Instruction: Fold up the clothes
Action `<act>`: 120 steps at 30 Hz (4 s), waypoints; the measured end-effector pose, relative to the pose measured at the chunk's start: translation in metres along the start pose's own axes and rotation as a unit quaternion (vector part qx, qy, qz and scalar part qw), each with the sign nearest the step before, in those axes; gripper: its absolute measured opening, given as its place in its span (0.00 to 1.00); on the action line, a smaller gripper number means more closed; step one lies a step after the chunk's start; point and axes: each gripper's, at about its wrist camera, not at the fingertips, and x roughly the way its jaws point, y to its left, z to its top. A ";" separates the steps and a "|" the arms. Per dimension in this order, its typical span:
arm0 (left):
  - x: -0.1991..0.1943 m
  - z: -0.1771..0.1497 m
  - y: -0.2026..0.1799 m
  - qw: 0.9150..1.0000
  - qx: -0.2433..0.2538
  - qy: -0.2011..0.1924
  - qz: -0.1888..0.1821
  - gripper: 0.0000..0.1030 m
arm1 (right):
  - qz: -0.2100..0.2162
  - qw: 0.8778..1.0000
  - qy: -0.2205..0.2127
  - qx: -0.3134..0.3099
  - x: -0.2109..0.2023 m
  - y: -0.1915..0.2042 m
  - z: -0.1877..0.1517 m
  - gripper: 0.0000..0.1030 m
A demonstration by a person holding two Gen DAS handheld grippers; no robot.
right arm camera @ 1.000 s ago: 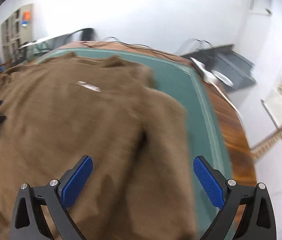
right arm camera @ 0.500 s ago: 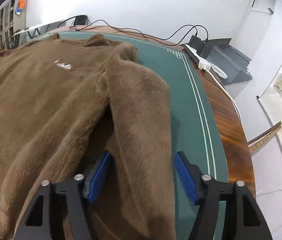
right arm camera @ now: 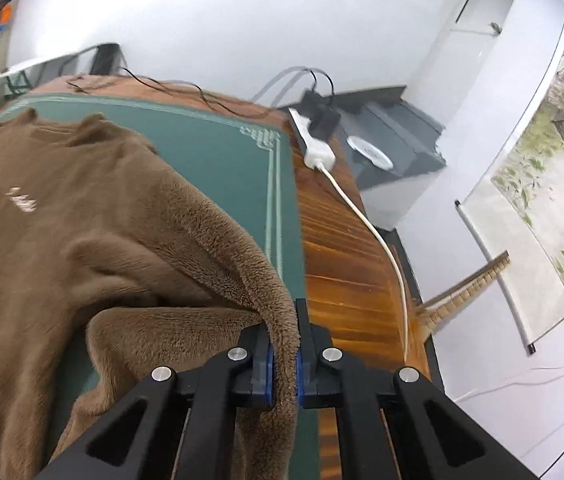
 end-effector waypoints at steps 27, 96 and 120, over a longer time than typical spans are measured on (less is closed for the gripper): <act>-0.001 0.001 0.001 1.000 -0.006 -0.003 -0.006 1.00 | 0.058 0.994 -0.025 0.094 0.006 -0.022 0.061 0.79; -0.004 0.001 0.006 0.999 -0.023 -0.009 -0.023 1.00 | 0.052 0.993 0.007 -0.106 0.128 0.218 0.222 0.98; -0.004 0.001 0.005 0.999 -0.024 -0.008 -0.023 1.00 | 0.269 0.957 0.053 -0.093 0.059 0.219 0.155 0.98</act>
